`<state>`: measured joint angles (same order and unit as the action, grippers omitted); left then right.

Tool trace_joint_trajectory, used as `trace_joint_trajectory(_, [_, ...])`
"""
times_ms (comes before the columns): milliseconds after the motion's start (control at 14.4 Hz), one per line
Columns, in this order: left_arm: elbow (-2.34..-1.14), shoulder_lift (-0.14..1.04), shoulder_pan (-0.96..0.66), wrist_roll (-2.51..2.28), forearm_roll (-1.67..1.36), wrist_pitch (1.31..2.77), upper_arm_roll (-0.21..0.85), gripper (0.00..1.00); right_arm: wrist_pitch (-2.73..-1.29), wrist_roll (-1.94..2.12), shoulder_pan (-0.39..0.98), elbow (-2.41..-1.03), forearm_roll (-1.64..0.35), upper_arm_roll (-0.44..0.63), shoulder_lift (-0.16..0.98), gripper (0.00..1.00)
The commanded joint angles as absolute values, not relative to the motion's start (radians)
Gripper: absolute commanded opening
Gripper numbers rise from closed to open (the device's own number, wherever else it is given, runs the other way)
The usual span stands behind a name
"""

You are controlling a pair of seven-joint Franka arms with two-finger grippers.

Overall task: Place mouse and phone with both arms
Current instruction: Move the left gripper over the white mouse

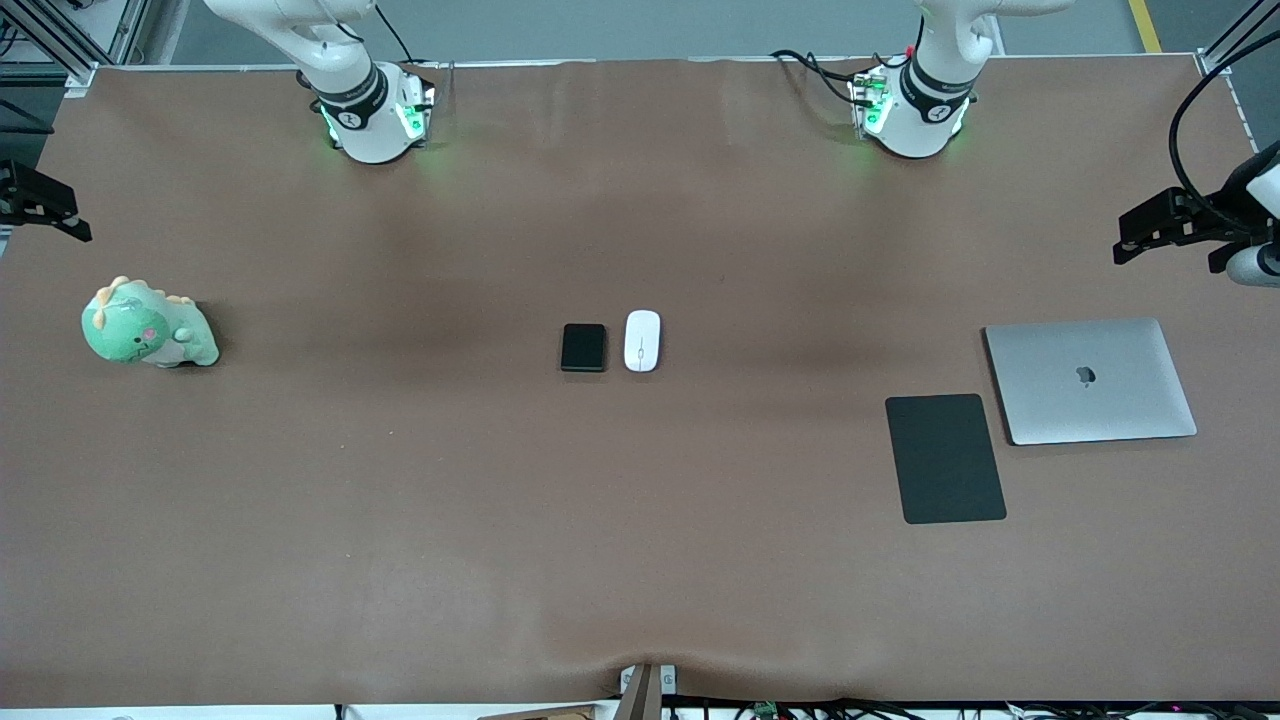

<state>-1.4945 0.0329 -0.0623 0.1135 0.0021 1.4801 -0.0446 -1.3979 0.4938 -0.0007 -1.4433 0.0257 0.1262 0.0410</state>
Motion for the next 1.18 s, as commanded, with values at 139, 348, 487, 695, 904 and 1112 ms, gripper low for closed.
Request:
trace_joint_trajectory(139, [-1.477, 0.021, -0.055, 0.124, 0.003, 1.485, -0.031, 1.00, -1.370, 0.506, 0.002, -1.437, 0.011, 0.127, 0.034, 1.00])
trace_joint_trajectory(348, [-1.476, 0.051, -0.093, 0.111, 0.000, 1.485, 0.000, 1.00, -1.378, 0.506, -0.008, -1.436, 0.026, 0.130, 0.037, 1.00])
trace_joint_trajectory(487, [-1.474, 0.087, -0.147, 0.036, -0.012, 1.485, 0.038, 1.00, -1.368, 0.506, -0.009, -1.436, 0.023, 0.132, 0.035, 1.00])
trace_joint_trajectory(695, [-1.482, 0.139, -0.273, -0.189, -0.029, 1.532, 0.122, 1.00, -1.352, 0.506, -0.003, -1.436, 0.020, 0.130, 0.034, 1.00])
trace_joint_trajectory(904, [-1.502, 0.224, -0.394, -0.416, -0.069, 1.664, 0.179, 1.00, -1.348, 0.505, 0.005, -1.436, 0.011, 0.126, 0.035, 1.00])
trace_joint_trajectory(1112, [-1.506, 0.329, -0.555, -0.611, -0.060, 1.807, 0.189, 1.00, -1.348, 0.503, 0.034, -1.436, 0.011, 0.124, 0.034, 1.00])
